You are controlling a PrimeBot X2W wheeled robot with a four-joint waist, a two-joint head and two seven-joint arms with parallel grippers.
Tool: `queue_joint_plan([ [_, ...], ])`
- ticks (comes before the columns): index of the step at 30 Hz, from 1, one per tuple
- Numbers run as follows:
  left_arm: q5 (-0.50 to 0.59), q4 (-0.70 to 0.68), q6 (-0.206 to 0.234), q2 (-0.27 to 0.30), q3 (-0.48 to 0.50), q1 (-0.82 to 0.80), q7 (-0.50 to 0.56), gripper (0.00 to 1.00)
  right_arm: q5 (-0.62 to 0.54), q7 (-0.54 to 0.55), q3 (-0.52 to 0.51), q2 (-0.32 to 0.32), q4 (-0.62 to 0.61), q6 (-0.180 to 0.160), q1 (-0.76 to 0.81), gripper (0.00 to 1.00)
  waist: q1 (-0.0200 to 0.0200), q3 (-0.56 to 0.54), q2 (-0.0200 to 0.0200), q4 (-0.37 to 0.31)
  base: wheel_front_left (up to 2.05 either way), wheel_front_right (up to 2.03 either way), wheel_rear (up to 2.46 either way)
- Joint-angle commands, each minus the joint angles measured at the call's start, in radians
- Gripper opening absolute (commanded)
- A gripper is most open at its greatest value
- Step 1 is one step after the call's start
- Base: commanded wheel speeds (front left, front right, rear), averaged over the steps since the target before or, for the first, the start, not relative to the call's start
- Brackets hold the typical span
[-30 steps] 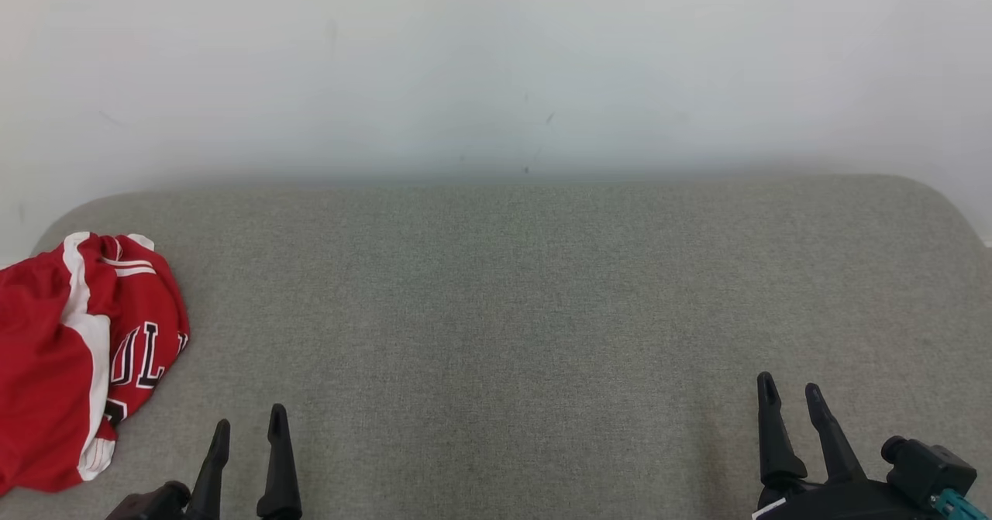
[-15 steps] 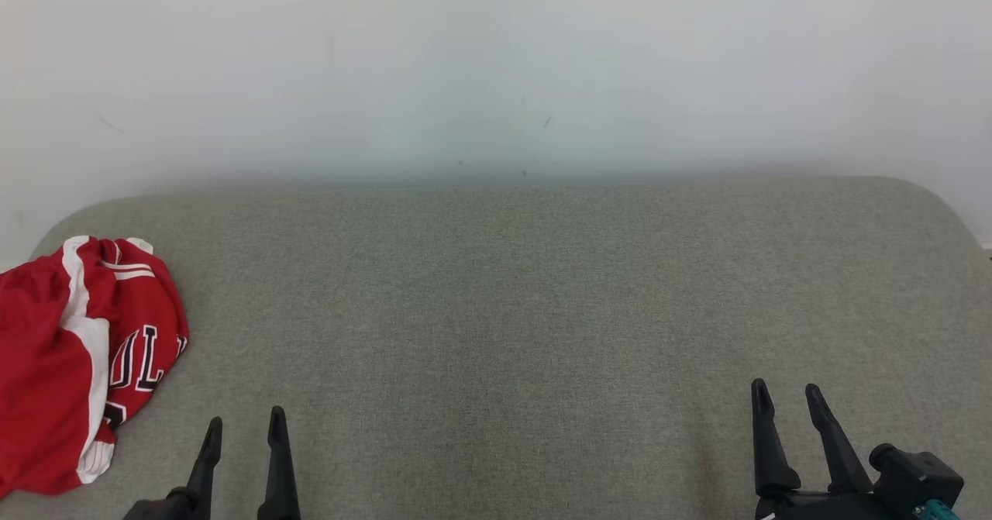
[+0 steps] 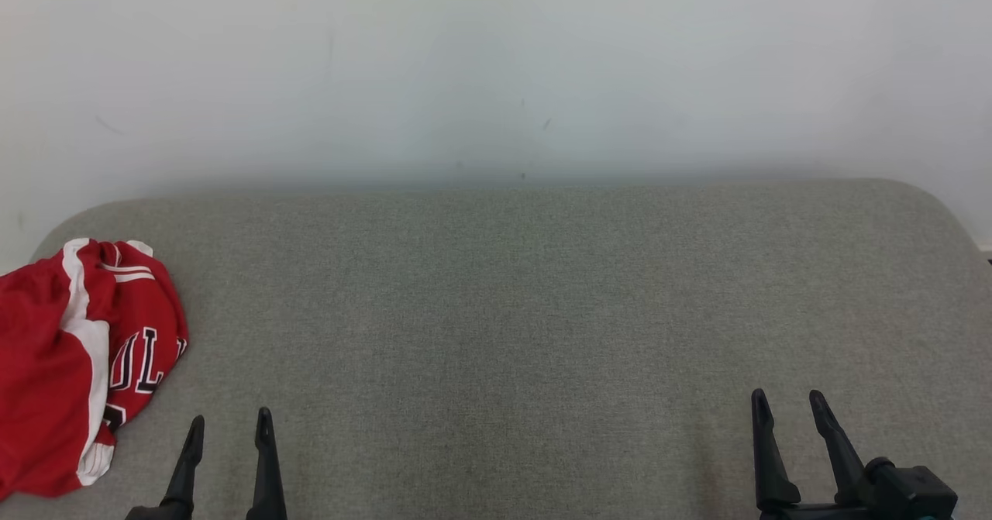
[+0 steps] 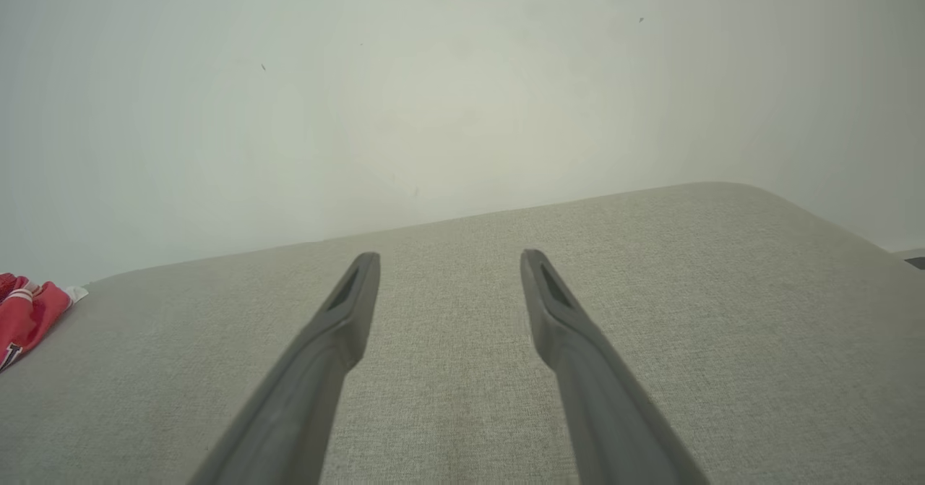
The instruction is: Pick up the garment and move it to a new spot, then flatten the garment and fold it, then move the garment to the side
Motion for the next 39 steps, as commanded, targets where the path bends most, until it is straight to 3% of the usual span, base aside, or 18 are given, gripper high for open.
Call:
queue_joint_plan([
  [1,0.021,-0.011,-0.005,0.001,0.006,0.015,-0.01,1.0,-0.024,-0.01,-0.001,-0.005,-0.009,-0.001,0.005,1.0,0.0001,0.0,0.0,-0.001,0.0,0.0,0.0],
  [4,0.05,-0.013,-0.006,0.001,0.009,0.02,-0.013,1.0,-0.041,-0.018,-0.005,-0.005,-0.011,-0.001,0.008,1.0,0.0001,0.0,0.0,-0.003,0.0,0.0,0.0],
  [14,0.09,-0.022,-0.068,0.015,0.014,0.03,-0.029,1.0,-0.102,-0.039,-0.007,-0.005,-0.017,-0.001,0.031,1.0,0.0001,-0.007,0.0,-0.007,0.0,0.0,0.0],
  [22,0.137,-0.024,-0.077,0.013,0.028,0.042,-0.038,1.0,-0.149,-0.054,-0.011,-0.005,-0.022,-0.002,0.038,1.0,0.0001,-0.009,0.0,-0.01,0.0,0.0,0.0],
  [39,0.112,-0.009,-0.084,-0.006,0.037,0.033,-0.036,1.0,-0.135,-0.052,-0.017,-0.005,-0.013,-0.001,0.037,1.0,0.0001,-0.007,0.0,-0.018,0.0,0.0,0.0],
])
